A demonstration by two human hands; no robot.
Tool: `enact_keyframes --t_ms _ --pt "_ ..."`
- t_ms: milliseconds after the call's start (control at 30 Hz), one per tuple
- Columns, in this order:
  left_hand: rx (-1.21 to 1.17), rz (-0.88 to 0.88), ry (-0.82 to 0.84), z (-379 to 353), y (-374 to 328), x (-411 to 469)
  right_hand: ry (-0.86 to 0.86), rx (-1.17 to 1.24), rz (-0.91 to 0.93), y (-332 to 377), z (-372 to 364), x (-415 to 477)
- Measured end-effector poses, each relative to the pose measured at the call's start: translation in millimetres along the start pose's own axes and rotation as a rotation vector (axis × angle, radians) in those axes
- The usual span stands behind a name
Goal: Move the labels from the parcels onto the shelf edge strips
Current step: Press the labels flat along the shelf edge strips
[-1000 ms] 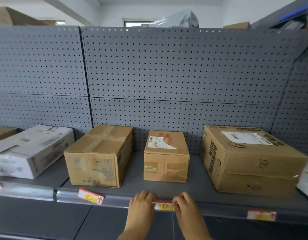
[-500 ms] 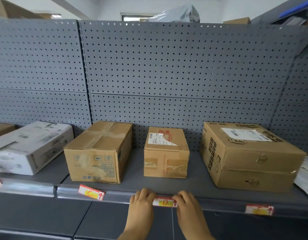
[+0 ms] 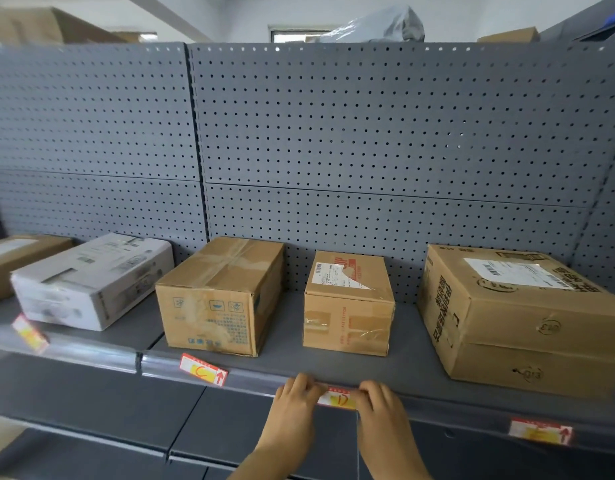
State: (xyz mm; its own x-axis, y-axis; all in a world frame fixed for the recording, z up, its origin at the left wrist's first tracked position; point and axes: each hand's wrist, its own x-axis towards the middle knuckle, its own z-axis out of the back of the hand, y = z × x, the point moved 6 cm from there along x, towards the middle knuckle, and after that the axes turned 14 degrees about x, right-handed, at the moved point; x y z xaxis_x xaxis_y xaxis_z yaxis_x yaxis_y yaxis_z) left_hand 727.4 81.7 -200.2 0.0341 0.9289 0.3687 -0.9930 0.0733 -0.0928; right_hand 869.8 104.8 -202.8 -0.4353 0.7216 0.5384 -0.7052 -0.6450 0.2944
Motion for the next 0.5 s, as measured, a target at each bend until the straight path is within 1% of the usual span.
enact_keyframes --t_ms 100,167,300,367,500 --pt "-0.068 0.027 -0.046 9 15 -8 -0.048 0.09 0.078 17 -8 3" --pt "-0.081 0.068 -0.063 14 34 -19 -0.041 0.143 0.106 32 -19 6" --pt "-0.027 0.156 -0.112 30 93 -41 -0.003 0.22 0.116 69 -43 18" --pt "0.011 0.224 -0.162 44 129 -47 0.009 0.239 0.133 88 -55 26" --pt "0.08 0.293 -0.187 63 193 -46 -0.044 0.277 0.096 129 -76 48"
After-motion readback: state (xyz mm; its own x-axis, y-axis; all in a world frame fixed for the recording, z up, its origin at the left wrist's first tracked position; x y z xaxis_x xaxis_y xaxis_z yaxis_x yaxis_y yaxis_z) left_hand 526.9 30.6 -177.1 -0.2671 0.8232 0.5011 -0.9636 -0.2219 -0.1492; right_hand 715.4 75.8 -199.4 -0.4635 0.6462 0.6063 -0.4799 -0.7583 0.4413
